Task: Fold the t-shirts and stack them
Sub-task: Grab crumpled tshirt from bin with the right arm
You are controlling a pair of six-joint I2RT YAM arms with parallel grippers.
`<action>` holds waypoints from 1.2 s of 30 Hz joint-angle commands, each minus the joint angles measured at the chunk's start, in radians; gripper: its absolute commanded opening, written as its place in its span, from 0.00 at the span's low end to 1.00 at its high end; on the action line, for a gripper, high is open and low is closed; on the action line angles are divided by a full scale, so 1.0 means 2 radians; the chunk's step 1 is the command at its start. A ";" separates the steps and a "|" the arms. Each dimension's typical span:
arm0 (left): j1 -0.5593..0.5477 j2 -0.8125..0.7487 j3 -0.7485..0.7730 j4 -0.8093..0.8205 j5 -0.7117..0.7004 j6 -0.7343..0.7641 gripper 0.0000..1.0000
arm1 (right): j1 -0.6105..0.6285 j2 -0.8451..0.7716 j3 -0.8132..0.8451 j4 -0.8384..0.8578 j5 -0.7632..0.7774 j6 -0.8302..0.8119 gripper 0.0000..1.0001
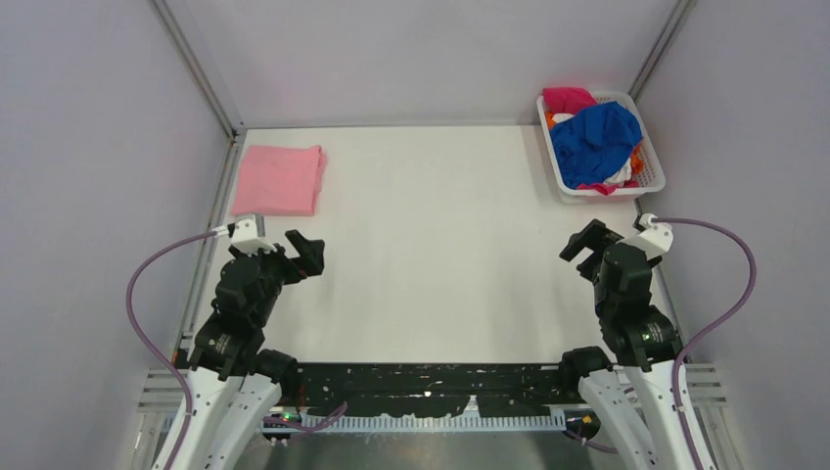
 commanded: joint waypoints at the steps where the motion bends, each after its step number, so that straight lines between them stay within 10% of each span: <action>1: 0.002 0.000 0.004 0.015 0.012 0.004 1.00 | 0.000 -0.007 -0.010 0.062 -0.030 -0.027 0.96; 13: 0.002 0.026 -0.019 0.094 0.084 0.023 1.00 | -0.008 0.197 0.061 0.184 -0.081 -0.100 0.95; 20: 0.003 0.051 -0.012 0.097 0.034 0.022 1.00 | -0.107 0.459 0.241 0.209 -0.098 -0.075 0.96; 26: 0.003 0.089 -0.001 0.099 0.008 0.025 1.00 | -0.166 0.673 0.446 0.186 -0.271 -0.024 1.00; 36: 0.003 0.121 0.010 0.096 -0.010 0.032 1.00 | -0.179 0.854 0.624 0.171 -0.283 0.021 0.89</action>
